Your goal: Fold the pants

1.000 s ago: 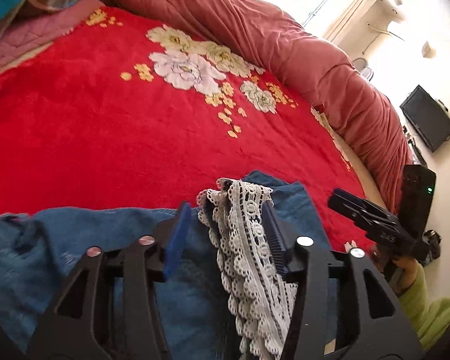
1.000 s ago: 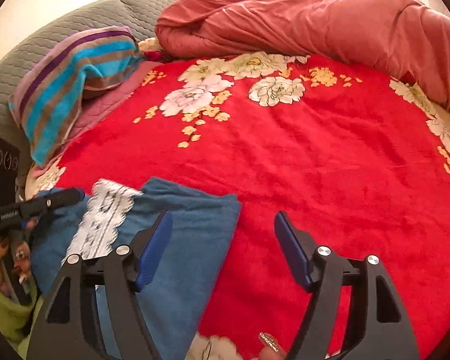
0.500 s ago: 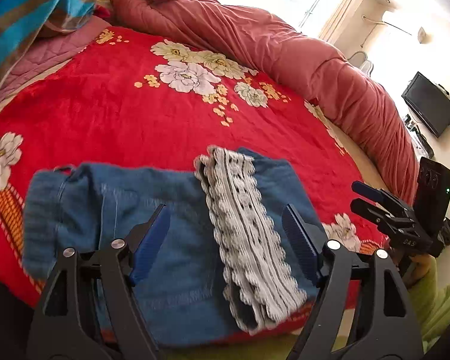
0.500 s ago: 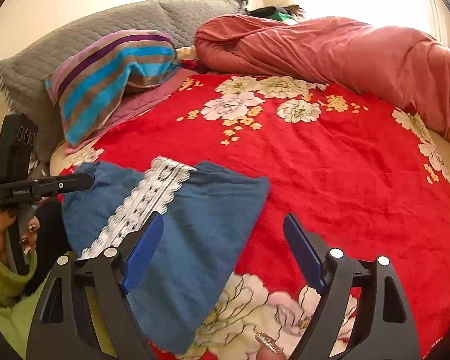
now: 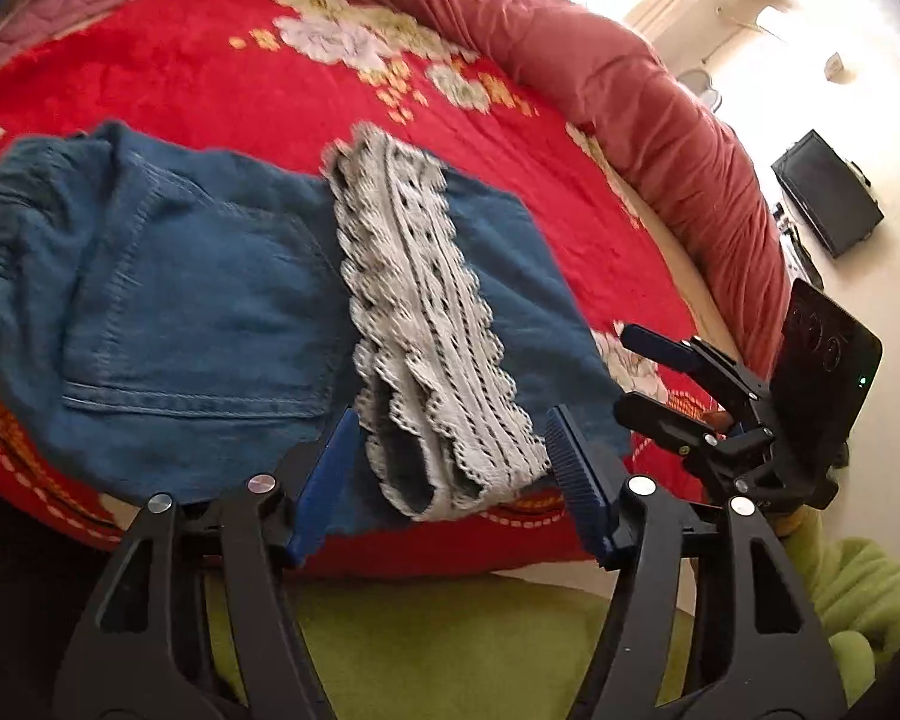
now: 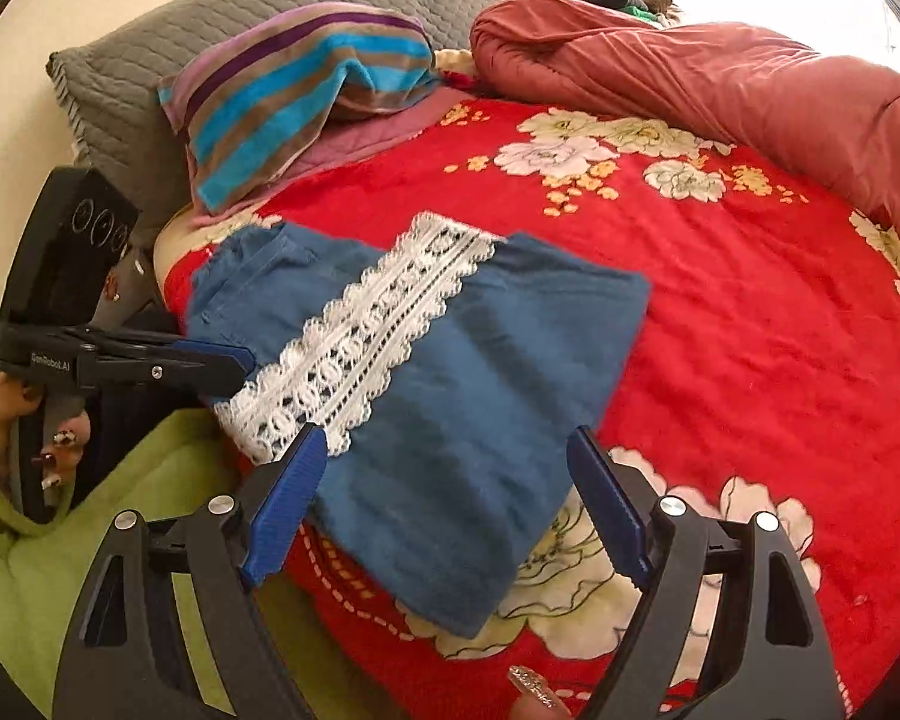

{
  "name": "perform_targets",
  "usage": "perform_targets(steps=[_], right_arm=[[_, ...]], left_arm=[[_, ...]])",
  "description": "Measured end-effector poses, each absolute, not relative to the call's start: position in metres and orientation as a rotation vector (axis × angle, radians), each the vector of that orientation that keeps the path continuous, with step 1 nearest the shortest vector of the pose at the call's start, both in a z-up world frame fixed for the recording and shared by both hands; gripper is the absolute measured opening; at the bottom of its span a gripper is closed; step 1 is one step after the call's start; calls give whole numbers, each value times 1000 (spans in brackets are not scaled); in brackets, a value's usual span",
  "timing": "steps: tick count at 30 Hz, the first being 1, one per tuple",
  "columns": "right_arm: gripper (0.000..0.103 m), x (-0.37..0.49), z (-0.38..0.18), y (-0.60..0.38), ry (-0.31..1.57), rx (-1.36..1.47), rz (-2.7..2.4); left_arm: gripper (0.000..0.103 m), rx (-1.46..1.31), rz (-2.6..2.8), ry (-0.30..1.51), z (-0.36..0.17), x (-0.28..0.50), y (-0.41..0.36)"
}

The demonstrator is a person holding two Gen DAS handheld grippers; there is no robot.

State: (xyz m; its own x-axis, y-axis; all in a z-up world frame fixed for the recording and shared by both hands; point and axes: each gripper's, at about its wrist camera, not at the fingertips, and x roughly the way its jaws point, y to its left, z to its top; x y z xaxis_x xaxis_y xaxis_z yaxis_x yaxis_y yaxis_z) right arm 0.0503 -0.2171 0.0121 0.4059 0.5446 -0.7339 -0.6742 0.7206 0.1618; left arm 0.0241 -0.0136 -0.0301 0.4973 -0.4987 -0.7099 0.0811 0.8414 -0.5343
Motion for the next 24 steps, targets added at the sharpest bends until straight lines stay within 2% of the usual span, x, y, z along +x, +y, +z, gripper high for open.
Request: perform_targets(steps=[3, 4, 5, 6, 7, 8, 11, 14, 16, 21, 24], right_arm=[[81, 51, 6, -219, 878, -162, 762], [81, 52, 3, -219, 885, -161, 755], [81, 52, 1, -219, 893, -161, 748], [81, 52, 0, -219, 894, -163, 743], [78, 51, 2, -219, 889, -164, 746], [73, 49, 3, -219, 881, -165, 751], [72, 43, 13, -213, 839, -181, 781], [62, 40, 16, -205, 812, -215, 789], [61, 39, 12, -200, 823, -227, 801], [47, 45, -14, -194, 920, -326, 735], [46, 47, -25, -199, 956, -335, 720]], left_arm=[[56, -450, -383, 1067, -46, 33, -28], [39, -438, -398, 1077, -49, 35, -35], [30, -415, -416, 1084, -50, 36, -41], [11, -395, -426, 1074, -47, 35, -45], [7, -383, -430, 1051, -41, 32, -44], [7, -370, -428, 1030, -35, 29, -43], [7, -327, -386, 1004, -27, 22, -36], [9, -324, -358, 1061, -43, 24, -35], [10, -324, -354, 1095, -52, 27, -38], [12, -318, -356, 1089, -52, 28, -37], [15, -318, -361, 1090, -52, 27, -35]])
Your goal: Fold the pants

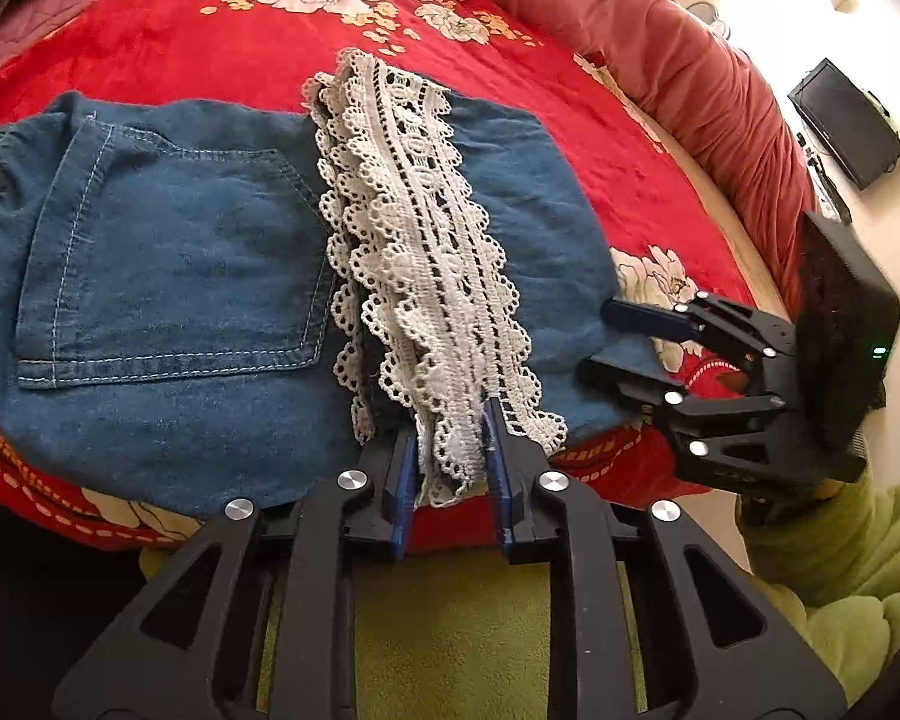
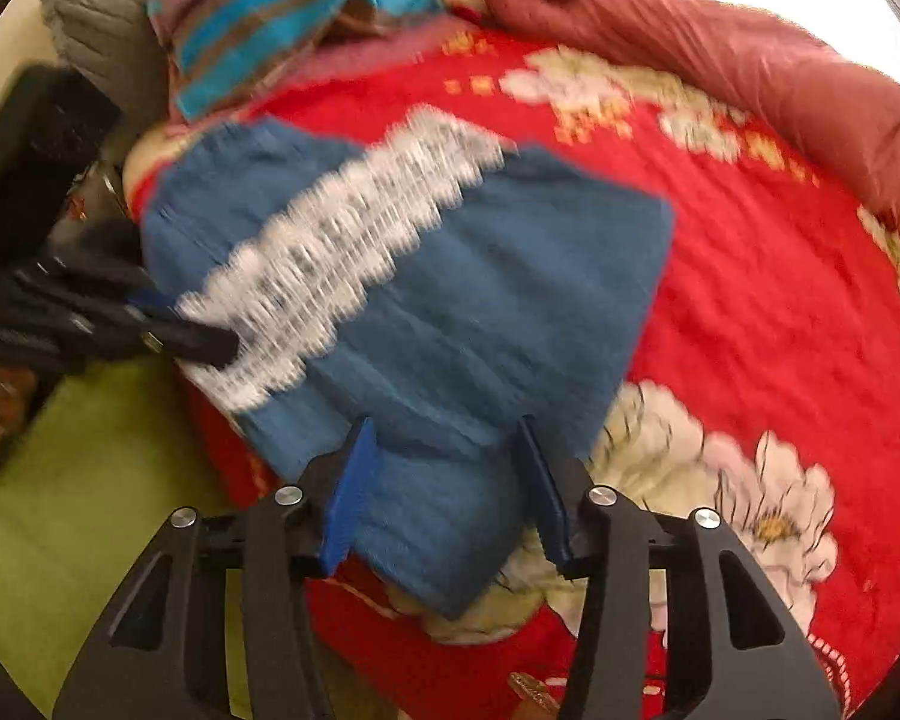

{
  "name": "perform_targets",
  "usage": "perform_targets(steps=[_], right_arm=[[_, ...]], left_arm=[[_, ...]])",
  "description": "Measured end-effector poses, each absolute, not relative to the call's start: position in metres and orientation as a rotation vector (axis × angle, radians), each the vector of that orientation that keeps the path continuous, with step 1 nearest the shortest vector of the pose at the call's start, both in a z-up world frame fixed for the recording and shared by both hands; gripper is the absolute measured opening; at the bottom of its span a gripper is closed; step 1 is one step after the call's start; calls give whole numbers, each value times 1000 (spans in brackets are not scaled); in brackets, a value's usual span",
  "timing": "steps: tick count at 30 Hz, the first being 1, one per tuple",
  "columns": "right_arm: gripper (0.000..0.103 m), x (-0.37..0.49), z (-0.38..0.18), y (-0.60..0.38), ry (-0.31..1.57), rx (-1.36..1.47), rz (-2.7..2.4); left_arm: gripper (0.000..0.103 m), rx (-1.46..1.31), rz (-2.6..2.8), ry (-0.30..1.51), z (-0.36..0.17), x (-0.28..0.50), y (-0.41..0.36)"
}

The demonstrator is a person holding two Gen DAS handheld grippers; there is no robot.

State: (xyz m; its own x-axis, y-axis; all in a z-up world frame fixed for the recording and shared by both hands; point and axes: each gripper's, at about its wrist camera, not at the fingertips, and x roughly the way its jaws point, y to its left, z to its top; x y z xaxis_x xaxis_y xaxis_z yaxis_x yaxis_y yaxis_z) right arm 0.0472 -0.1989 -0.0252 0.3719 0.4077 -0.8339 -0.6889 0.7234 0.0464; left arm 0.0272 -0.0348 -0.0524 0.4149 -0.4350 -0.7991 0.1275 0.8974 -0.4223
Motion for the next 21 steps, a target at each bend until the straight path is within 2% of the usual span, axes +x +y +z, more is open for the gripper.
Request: perform_targets(steps=[8, 13, 18, 21], right_arm=[[48, 48, -27, -200, 966, -327, 716], [49, 49, -19, -203, 978, -286, 723], [70, 49, -6, -212, 947, -238, 707], [75, 52, -1, -218, 933, -215, 688]], left_arm=[[15, -301, -356, 1081, -50, 25, -35], [20, -272, -336, 1066, -44, 21, -37], [28, -227, -311, 1033, -34, 17, -38], [31, -208, -293, 1016, -29, 16, -38]])
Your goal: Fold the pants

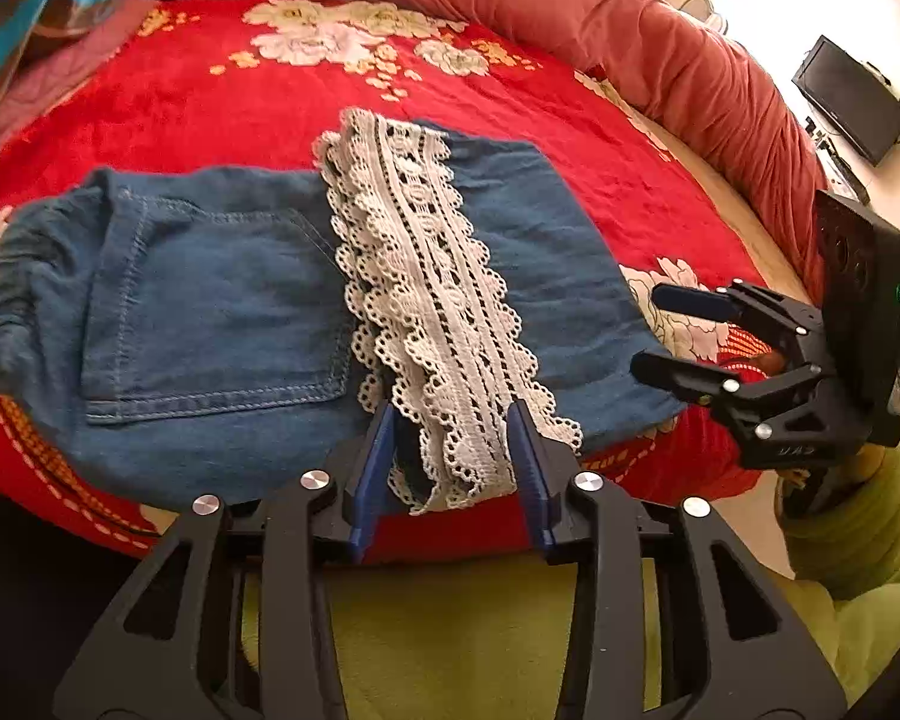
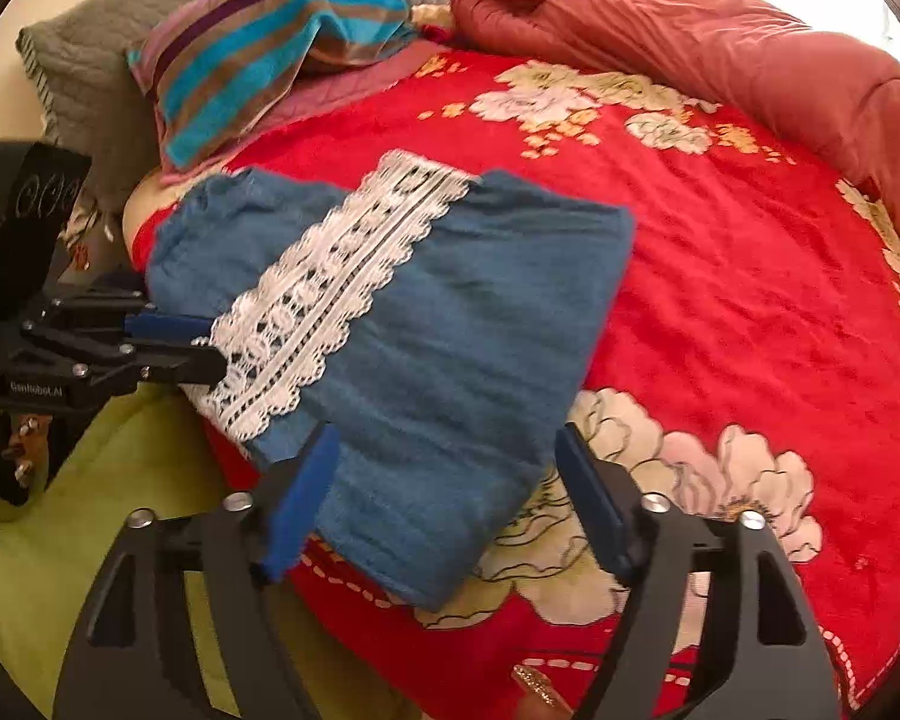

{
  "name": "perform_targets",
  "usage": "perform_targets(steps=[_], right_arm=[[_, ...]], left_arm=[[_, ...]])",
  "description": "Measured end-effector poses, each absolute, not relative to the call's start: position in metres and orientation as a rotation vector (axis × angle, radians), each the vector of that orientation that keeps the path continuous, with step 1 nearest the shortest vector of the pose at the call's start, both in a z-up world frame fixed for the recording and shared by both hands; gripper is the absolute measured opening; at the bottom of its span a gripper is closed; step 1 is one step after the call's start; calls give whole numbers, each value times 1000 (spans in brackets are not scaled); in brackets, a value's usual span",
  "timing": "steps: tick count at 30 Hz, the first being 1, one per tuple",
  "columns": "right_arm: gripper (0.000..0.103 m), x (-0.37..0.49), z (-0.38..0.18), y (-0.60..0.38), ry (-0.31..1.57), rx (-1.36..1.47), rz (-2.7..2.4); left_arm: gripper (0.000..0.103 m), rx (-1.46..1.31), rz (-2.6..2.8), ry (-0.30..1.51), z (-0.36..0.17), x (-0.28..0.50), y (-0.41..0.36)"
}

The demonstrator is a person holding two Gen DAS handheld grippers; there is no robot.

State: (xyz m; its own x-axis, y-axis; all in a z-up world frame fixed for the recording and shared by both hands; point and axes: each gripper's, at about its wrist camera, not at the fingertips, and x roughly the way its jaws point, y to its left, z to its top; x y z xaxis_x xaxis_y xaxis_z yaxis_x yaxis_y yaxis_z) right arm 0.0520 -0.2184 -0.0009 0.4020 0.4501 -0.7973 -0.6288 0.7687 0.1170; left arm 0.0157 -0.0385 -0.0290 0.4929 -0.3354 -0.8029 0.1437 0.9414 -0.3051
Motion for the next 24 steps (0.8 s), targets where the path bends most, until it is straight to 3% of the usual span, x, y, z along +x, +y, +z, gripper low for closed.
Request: perform_targets(steps=[8, 10, 22, 24], right_arm=[[86, 57, 4, -228, 919, -173, 668], [91, 57, 7, -229, 910, -165, 664], [98, 59, 29, -217, 855, -174, 689], [98, 61, 36, -213, 839, -165, 697]], left_arm=[[47, -194, -265, 992, -20, 12, -37], [57, -187, -251, 983, -17, 12, -36], [93, -127, -98, 916, 0, 1, -18], [93, -124, -76, 910, 2, -1, -14]])
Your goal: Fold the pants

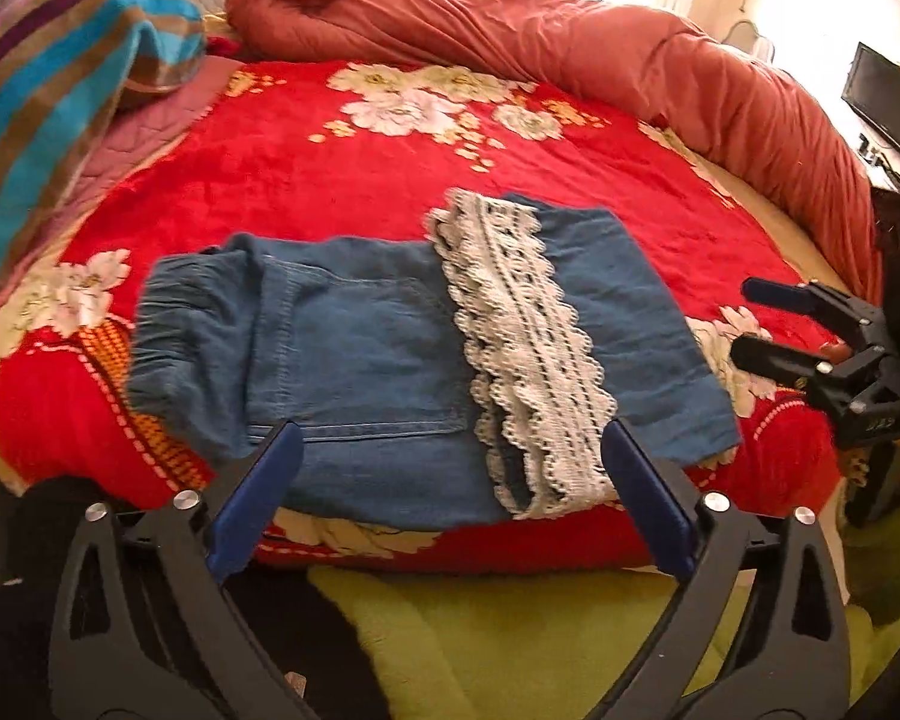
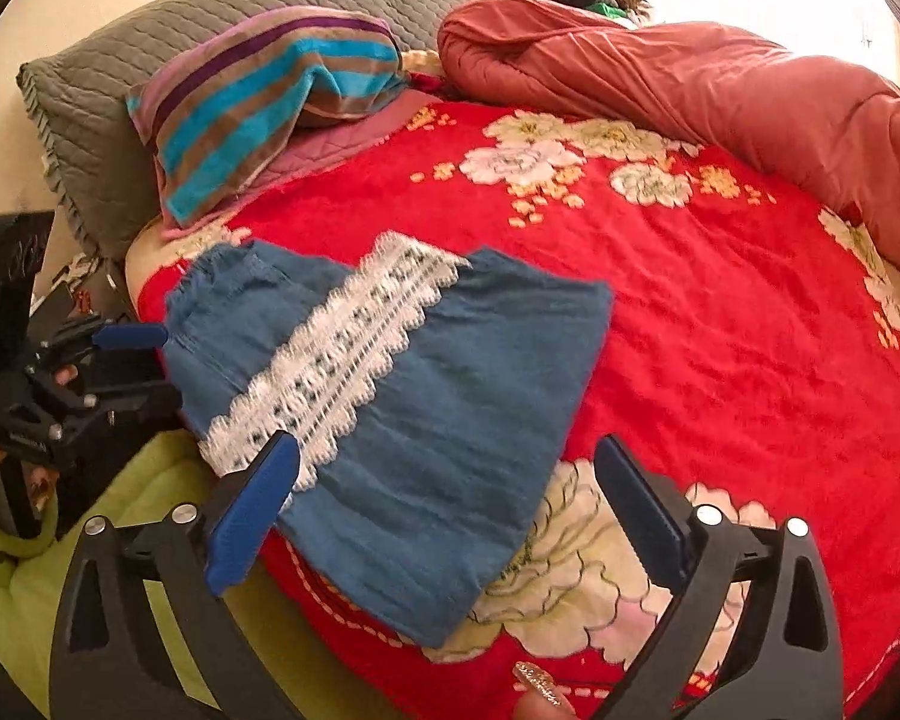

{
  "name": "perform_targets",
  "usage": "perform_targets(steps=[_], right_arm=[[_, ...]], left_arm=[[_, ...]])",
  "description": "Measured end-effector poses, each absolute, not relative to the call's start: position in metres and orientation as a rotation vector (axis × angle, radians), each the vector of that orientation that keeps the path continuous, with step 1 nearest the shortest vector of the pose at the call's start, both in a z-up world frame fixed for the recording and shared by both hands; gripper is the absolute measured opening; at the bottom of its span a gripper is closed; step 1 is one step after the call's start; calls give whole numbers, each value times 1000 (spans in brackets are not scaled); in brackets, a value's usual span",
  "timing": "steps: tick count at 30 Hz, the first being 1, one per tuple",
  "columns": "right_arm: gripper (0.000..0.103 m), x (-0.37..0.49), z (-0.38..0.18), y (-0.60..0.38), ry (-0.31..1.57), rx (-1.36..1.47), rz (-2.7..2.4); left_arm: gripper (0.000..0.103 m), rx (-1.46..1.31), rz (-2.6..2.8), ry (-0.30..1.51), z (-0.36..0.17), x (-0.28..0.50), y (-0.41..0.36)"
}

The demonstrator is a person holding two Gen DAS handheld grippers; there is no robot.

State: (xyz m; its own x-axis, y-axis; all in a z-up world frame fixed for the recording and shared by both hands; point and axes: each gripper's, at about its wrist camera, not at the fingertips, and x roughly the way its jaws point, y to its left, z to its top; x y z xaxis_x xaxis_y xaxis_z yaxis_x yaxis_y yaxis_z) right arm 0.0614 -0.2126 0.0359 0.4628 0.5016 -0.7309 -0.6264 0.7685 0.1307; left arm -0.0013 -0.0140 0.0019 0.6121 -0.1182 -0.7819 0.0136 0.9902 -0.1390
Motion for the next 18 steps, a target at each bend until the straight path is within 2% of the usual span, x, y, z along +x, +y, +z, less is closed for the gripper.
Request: perform_targets(steps=[18], right_arm=[[98, 79, 67, -130, 795, -245, 825]], left_arm=[[93, -189, 51, 888, 1, -13, 30]])
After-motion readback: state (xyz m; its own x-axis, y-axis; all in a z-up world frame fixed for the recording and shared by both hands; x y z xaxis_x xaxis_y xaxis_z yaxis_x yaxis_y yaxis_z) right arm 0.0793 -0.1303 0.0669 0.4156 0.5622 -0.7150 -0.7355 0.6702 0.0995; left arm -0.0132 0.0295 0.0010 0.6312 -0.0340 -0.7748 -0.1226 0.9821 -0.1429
